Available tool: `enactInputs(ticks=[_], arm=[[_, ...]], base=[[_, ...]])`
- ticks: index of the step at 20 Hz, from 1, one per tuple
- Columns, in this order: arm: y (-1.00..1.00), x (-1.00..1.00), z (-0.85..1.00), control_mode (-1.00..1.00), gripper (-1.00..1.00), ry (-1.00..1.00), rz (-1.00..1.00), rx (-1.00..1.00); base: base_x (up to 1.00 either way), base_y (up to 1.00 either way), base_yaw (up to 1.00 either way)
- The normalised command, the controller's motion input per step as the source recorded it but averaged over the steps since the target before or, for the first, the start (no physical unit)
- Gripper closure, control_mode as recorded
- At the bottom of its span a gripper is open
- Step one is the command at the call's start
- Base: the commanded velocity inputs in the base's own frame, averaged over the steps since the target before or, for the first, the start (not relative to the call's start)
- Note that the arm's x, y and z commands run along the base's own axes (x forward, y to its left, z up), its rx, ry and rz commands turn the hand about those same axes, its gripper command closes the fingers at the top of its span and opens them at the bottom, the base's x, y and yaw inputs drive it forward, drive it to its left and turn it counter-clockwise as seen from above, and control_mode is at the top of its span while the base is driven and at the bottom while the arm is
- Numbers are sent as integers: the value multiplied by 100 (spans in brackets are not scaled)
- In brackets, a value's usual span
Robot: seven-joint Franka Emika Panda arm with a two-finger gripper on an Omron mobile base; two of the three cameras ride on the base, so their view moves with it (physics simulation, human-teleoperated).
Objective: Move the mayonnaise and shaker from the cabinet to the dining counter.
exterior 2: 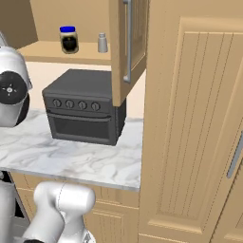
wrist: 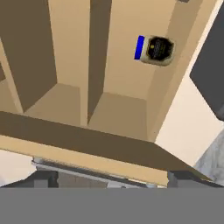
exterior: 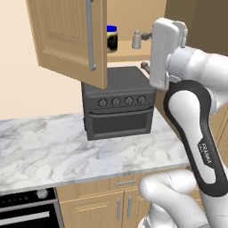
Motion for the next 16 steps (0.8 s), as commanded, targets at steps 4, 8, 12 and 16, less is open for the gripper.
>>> enactInputs(ticks=[4, 8, 12, 16], arm=[[20, 47, 5, -100, -100, 26, 13, 30], [21, 43, 2, -100, -100, 31, 13, 16], [12, 35, 1, -100, -100, 19, 15, 2], [26, 19, -3, -100, -100, 7, 21, 0]], base=[[0, 0, 0], [0, 0, 0], [0, 0, 0], [0, 0, 0]])
